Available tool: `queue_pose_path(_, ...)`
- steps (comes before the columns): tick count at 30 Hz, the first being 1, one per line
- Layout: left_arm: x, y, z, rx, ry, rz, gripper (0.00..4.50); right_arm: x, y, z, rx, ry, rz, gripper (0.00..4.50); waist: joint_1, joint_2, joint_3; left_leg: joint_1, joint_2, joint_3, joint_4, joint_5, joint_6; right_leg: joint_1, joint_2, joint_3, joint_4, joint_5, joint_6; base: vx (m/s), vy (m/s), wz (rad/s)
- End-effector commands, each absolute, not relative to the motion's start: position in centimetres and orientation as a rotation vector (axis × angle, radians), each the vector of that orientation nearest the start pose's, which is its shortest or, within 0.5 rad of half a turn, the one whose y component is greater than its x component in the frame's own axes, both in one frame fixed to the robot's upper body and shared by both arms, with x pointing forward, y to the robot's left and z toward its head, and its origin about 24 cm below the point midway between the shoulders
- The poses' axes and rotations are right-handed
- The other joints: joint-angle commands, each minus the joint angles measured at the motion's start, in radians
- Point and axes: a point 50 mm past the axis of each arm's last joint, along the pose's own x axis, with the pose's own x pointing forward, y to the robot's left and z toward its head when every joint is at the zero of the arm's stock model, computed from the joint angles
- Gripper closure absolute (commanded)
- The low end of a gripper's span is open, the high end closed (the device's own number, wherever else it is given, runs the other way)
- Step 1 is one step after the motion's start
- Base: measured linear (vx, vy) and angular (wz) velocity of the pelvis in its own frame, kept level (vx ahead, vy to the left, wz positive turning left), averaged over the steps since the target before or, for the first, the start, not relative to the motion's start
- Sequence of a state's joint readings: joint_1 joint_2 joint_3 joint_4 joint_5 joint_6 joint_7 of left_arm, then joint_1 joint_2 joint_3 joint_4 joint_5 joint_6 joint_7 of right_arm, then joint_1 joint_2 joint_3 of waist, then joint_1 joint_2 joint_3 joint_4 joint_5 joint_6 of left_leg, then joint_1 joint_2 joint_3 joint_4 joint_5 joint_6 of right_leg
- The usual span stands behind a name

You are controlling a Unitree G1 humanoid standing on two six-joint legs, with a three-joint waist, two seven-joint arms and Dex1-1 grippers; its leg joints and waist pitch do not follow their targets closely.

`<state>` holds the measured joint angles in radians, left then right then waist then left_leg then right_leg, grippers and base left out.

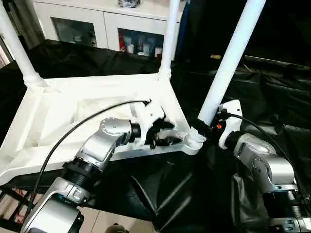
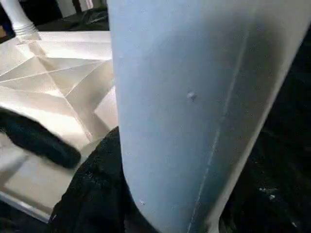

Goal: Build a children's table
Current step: Insert table leg to table base

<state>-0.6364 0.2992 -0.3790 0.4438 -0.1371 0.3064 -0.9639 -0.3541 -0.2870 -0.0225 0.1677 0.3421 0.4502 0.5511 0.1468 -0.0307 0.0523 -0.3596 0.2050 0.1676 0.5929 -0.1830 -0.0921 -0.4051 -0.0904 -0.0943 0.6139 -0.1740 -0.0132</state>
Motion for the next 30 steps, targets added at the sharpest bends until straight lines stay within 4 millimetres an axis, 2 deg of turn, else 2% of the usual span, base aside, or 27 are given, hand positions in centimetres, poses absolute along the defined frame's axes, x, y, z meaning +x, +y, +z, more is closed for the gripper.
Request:
queue_pose_path(1, 32.5, 8.5, 7.2, 0.346, 0.4, -1.254, 1.68, 31.1, -16.7, 7.8, 0.104, 0.217, 0.578, 2.5, -0.002, 0.01, -0.07, 0.004, 0.019, -0.004, -0.074, -0.191, -0.027, 0.063, -0.059, 0.051, -0.071, -0.205, -0.136, 0.0, 0.0, 0.0)
queue_pose_path(2, 32.6, 8.5, 7.0, 0.351, 0.408, -1.252, 1.79, 31.1, -16.7, 7.7, 0.097, 0.216, 0.576, 2.5, -0.001, 0.025, -0.07, 0.005, 0.019, -0.006, -0.074, -0.195, -0.03, 0.062, -0.06, 0.051, -0.07, -0.203, -0.139, 0.0, 0.0, 0.0)
queue_pose_path(3, 32.7, 8.6, 6.8, 0.354, 0.419, -1.247, 1.79, 31.0, -16.7, 7.7, 0.094, 0.216, 0.575, 2.5, -0.005, 0.016, -0.07, 0.006, 0.018, -0.003, -0.073, -0.199, -0.027, 0.062, -0.057, 0.051, -0.073, -0.196, -0.142, 0.0, 0.0, 0.0)
queue_pose_path(6, 32.9, 8.8, 6.6, 0.367, 0.435, -1.233, 1.89, 30.9, -16.7, 7.6, 0.091, 0.216, 0.572, 2.5, -0.004, 0.017, -0.073, 0.003, 0.018, -0.004, -0.071, -0.175, -0.019, 0.065, -0.057, 0.051, -0.067, -0.161, -0.158, 0.0, 0.0, 0.0)
queue_pose_path(8, 33.1, 8.9, 6.4, 0.373, 0.452, -1.223, 2.17, 30.9, -16.7, 7.6, 0.091, 0.217, 0.57, 2.5, -0.004, 0.017, -0.073, 0.002, 0.018, -0.003, -0.07, -0.164, -0.012, 0.066, -0.058, 0.051, -0.064, -0.148, -0.169, 0.0, 0.0, 0.0)
queue_pose_path(12, 32.9, 9.1, 6.3, 0.369, 0.472, -1.241, 2.4, 30.9, -16.6, 7.5, 0.095, 0.217, 0.564, 2.5, -0.004, 0.02, -0.072, 0.003, 0.019, -0.003, -0.071, -0.173, -0.009, 0.065, -0.059, 0.051, -0.067, -0.162, -0.174, 0.0, 0.0, 0.0)
queue_pose_path(13, 32.8, 9.2, 6.2, 0.373, 0.479, -1.252, 2.59, 30.9, -16.6, 7.5, 0.096, 0.218, 0.564, 2.5, -0.004, 0.021, -0.071, 0.004, 0.019, -0.003, -0.072, -0.178, -0.009, 0.064, -0.059, 0.051, -0.069, -0.174, -0.174, 0.0, 0.0, 0.0)
queue_pose_path(17, 32.6, 9.3, 6.0, 0.384, 0.494, -1.266, 2.72, 30.9, -16.4, 7.5, 0.099, 0.217, 0.569, 2.5, -0.005, 0.022, -0.071, 0.004, 0.021, -0.003, -0.073, -0.186, -0.009, 0.062, -0.06, 0.051, -0.07, -0.185, -0.172, 0.0, 0.0, 0.0)
queue_pose_path(19, 32.6, 9.3, 5.9, 0.384, 0.498, -1.27, 3.08, 30.9, -16.3, 7.5, 0.098, 0.217, 0.572, 2.5, -0.005, 0.021, -0.071, 0.004, 0.021, -0.003, -0.073, -0.185, -0.01, 0.063, -0.06, 0.051, -0.069, -0.18, -0.174, 0.0, 0.0, 0.0)
queue_pose_path(21, 32.6, 9.3, 5.8, 0.384, 0.503, -1.275, 3.11, 31.0, -16.2, 7.5, 0.097, 0.218, 0.578, 2.5, -0.005, 0.022, -0.07, 0.004, 0.021, -0.003, -0.073, -0.188, -0.01, 0.063, -0.06, 0.051, -0.069, -0.184, -0.174, 0.0, 0.0, 0.0)
queue_pose_path(24, 32.5, 9.4, 5.7, 0.395, 0.512, -1.278, 3.49, 31.0, -16.1, 7.6, 0.095, 0.219, 0.587, 2.5, -0.006, 0.022, -0.07, 0.005, 0.021, -0.003, -0.074, -0.191, -0.01, 0.062, -0.06, 0.051, -0.07, -0.184, -0.173, 0.0, 0.0, 0.0)
queue_pose_path(26, 32.5, 9.4, 5.6, 0.406, 0.517, -1.275, 3.53, 31.0, -15.9, 7.6, 0.093, 0.22, 0.592, 2.5, -0.005, 0.023, -0.07, 0.005, 0.021, -0.003, -0.074, -0.194, -0.01, 0.062, -0.06, 0.051, -0.071, -0.192, -0.171, 0.0, 0.0, 0.0)
queue_pose_path(28, 32.6, 9.5, 5.3, 0.431, 0.526, -1.265, 3.82, 30.9, -15.6, 7.5, 0.09, 0.225, 0.608, 2.5, -0.006, 0.022, -0.069, 0.005, 0.021, -0.003, -0.075, -0.2, -0.01, 0.061, -0.06, 0.052, -0.073, -0.203, -0.166, 0.0, 0.0, 0.0)
queue_pose_path(30, 32.5, 9.5, 5.2, 0.439, 0.535, -1.267, 3.92, 30.8, -15.3, 7.4, 0.09, 0.234, 0.629, 2.5, -0.006, 0.022, -0.068, 0.004, 0.021, -0.005, -0.076, -0.205, -0.011, 0.062, -0.061, 0.051, -0.074, -0.213, -0.162, 0.0, 0.0, 0.0)
